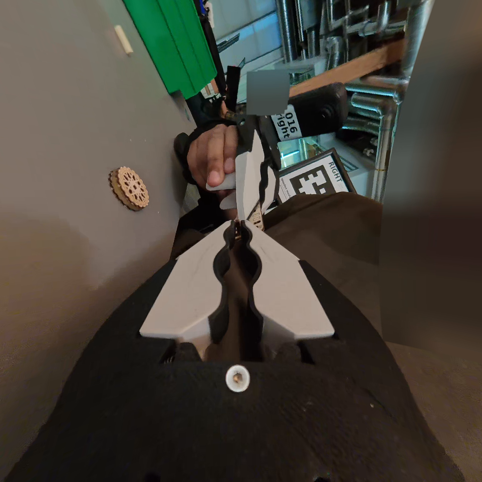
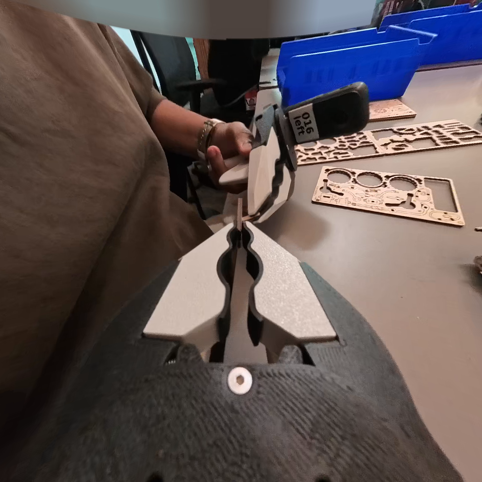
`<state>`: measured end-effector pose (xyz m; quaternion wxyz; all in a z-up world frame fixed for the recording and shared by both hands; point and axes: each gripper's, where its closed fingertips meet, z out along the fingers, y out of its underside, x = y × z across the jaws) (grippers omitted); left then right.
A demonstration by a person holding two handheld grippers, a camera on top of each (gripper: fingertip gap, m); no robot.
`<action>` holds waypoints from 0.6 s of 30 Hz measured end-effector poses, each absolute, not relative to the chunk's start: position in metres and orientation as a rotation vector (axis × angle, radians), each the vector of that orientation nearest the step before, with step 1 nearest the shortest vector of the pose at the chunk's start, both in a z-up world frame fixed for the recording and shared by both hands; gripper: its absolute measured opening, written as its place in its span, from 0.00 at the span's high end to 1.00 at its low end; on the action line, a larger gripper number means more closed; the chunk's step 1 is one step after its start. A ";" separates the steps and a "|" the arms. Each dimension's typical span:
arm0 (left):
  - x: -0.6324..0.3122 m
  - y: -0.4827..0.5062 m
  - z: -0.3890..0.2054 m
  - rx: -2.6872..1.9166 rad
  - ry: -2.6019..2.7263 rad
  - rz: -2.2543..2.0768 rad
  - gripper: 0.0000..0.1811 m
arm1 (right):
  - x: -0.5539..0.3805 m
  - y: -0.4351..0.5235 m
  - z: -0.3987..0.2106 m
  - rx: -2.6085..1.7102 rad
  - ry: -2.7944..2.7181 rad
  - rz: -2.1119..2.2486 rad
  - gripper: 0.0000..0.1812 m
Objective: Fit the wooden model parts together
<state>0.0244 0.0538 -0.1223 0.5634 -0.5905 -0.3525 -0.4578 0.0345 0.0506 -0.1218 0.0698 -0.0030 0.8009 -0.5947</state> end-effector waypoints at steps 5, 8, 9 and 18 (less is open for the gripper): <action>0.017 0.052 -0.128 -1.392 -0.887 -1.056 1.00 | 0.028 0.049 -0.127 -0.029 2.539 -1.810 1.00; 0.012 0.053 -0.127 -1.402 -0.904 -0.995 1.00 | 0.025 0.050 -0.128 -0.036 2.588 -1.817 0.99; 0.011 0.054 -0.126 -1.403 -0.909 -0.979 1.00 | 0.024 0.051 -0.127 -0.029 2.586 -1.815 0.99; 0.010 0.056 -0.102 -1.437 -0.791 -0.760 1.00 | 0.024 0.055 -0.104 0.348 1.994 -1.677 0.99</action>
